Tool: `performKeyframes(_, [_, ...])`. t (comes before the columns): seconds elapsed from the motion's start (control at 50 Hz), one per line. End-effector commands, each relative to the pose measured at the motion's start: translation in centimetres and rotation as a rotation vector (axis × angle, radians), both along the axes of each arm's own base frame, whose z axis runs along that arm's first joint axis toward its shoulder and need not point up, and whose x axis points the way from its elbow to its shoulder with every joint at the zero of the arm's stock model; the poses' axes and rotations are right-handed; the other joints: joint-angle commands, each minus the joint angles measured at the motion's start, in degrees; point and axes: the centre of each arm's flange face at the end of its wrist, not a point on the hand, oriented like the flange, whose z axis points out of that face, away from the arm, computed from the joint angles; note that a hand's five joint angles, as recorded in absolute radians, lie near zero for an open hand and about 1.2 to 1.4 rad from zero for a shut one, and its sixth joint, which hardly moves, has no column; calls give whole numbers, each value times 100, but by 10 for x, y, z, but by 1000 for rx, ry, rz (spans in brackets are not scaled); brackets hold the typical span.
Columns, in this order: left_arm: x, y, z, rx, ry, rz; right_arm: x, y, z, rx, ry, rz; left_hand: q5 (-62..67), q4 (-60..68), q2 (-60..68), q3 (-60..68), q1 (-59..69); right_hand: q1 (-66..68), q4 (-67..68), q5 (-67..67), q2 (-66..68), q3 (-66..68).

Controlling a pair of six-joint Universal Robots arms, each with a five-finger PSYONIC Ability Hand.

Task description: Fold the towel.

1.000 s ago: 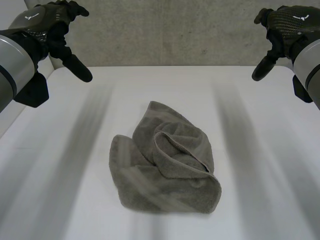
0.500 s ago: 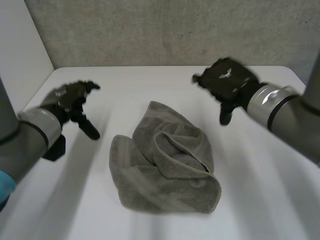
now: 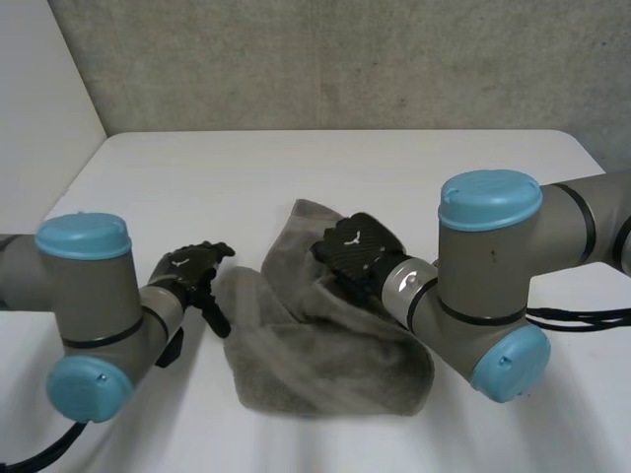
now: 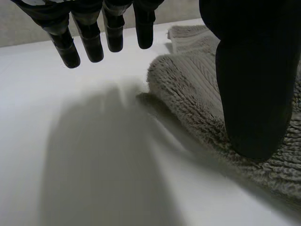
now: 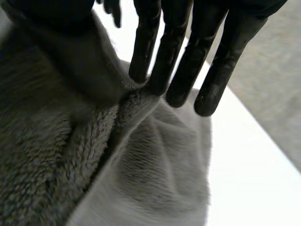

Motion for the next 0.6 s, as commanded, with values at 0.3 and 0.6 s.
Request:
performKeyframes(0.3, [-37,22,34,-95,61,-147,-95,97,21,-6,442,98,6785,6735,6727,6731,6728,1126,1243,1208,955,1175])
performKeyframes(0.6, [15,43,90,-196,84,-48,-47,-2,95,-142,-119,-134,6785,6735,6727,6731,6728,-5874,-5757,-5792,-6045,-5825])
